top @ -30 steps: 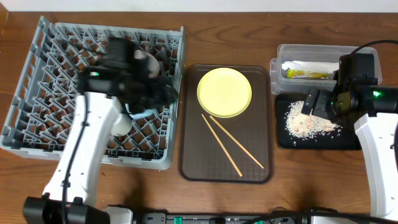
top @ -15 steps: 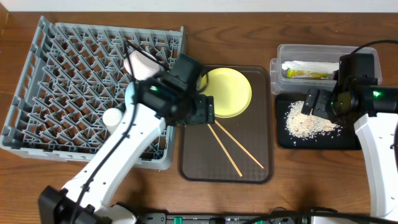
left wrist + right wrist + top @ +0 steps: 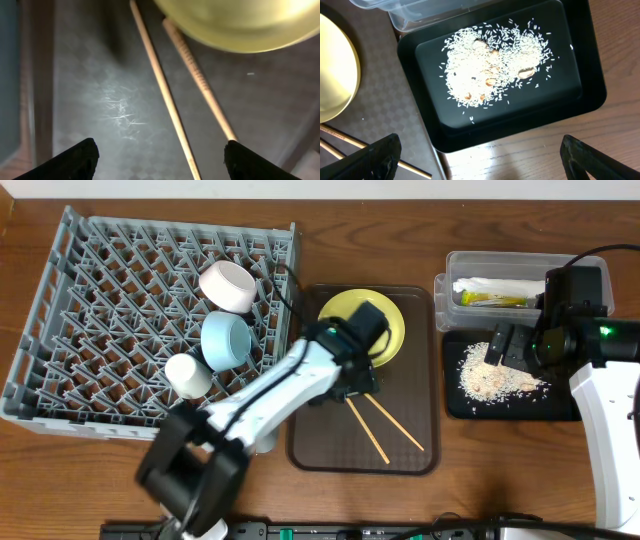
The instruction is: Sort waste into correct bins and load items into the dishwasher
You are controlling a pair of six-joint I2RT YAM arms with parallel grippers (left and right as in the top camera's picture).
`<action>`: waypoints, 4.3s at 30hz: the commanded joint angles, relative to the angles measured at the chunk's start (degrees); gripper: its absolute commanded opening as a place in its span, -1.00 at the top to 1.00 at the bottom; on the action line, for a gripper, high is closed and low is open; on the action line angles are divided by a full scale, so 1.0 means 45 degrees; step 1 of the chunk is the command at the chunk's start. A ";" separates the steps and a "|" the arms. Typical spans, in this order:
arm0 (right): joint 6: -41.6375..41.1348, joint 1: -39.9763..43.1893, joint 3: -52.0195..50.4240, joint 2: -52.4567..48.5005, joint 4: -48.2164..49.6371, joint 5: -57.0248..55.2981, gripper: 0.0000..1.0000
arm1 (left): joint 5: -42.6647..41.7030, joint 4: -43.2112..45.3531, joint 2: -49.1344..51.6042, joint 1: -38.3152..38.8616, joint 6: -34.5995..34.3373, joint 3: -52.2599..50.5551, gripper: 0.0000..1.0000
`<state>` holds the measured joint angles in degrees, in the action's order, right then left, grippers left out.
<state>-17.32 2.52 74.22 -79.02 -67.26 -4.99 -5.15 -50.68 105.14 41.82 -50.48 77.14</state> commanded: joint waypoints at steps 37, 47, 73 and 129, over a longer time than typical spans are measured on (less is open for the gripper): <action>0.0146 0.0053 0.0175 0.0063 -0.0107 -0.0209 -0.98 | -0.0724 0.0427 0.2618 0.0704 -0.1370 -0.0228 0.84; 0.0151 0.0053 0.0175 0.0063 -0.0107 -0.0214 -0.98 | -0.0515 0.0350 0.1661 -0.0185 0.0350 -0.0131 0.85; 0.0146 0.0053 0.0175 0.0063 -0.0092 -0.0214 -0.98 | -0.0529 -0.0131 -0.4167 -0.3614 0.8412 -0.0024 0.85; 0.0151 0.0053 0.0175 0.0063 -0.0262 -0.0214 -0.98 | -0.1287 0.2127 0.2769 -0.0063 -0.1617 -0.0034 0.58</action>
<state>-17.32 2.52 74.19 -79.02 -68.31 -4.99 -11.92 -40.12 115.72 43.07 -57.23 76.99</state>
